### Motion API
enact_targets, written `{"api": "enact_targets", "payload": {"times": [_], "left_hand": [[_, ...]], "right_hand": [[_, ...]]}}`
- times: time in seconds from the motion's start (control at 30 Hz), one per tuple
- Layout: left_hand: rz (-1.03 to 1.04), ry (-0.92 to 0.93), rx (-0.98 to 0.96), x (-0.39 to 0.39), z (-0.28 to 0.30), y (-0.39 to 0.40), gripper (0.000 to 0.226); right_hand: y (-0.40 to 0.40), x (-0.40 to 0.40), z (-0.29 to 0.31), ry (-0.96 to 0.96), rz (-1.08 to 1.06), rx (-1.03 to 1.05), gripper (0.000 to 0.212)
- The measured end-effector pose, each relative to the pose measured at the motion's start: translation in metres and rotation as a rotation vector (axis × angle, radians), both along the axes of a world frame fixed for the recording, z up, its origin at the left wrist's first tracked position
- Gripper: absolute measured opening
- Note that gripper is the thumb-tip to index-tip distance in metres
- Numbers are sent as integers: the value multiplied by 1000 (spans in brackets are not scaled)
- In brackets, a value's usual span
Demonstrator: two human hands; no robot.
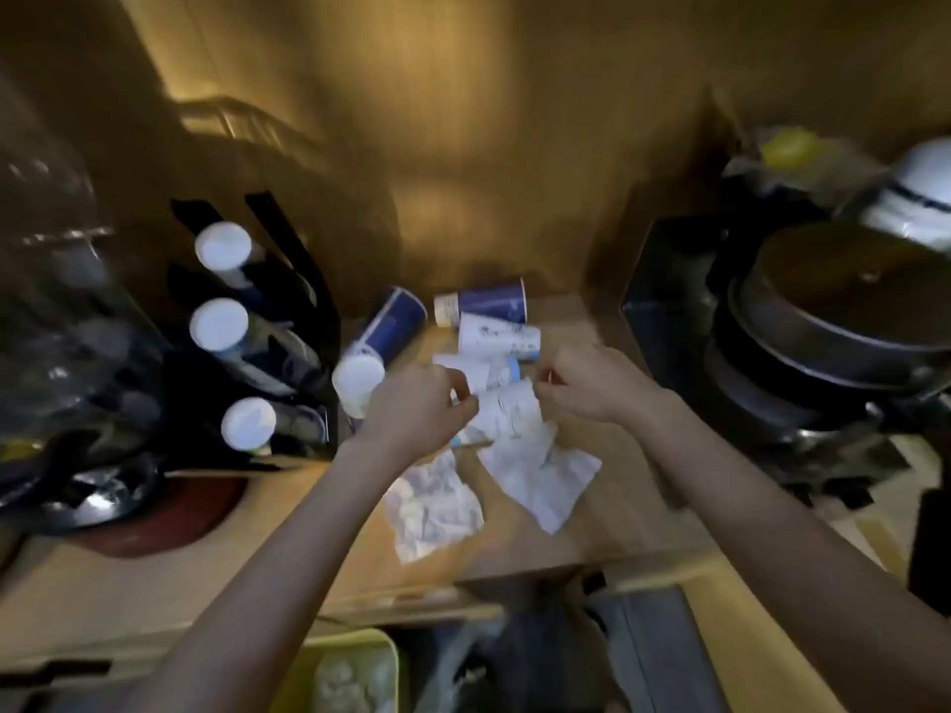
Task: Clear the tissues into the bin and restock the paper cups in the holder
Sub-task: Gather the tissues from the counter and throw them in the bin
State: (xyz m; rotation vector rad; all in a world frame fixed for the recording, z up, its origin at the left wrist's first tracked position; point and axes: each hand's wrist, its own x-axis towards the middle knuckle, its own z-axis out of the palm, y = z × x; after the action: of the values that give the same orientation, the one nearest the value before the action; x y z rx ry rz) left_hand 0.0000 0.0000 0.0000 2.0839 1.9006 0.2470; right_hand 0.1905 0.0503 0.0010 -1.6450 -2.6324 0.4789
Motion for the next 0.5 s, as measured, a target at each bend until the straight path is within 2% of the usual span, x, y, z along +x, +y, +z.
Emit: {"api": "enact_targets", "payload": {"times": [0.17,0.27,0.4,0.5], "left_hand": [[79,-12,-157,-3,-75,-23,29],[111,-18,-186,0,-113,-35,33],[66,70,-158,2,-148,-49,51],[67,164,-240,4,-167,-56,59]], "right_hand": [[-25,8,-66,13,-97,-114,17],[-37,9,-111,-16,-104,-158,33],[-53,4,-156,-64,-109,-130,37],[-60,-1,-176,-50,-171,-107,39]]}}
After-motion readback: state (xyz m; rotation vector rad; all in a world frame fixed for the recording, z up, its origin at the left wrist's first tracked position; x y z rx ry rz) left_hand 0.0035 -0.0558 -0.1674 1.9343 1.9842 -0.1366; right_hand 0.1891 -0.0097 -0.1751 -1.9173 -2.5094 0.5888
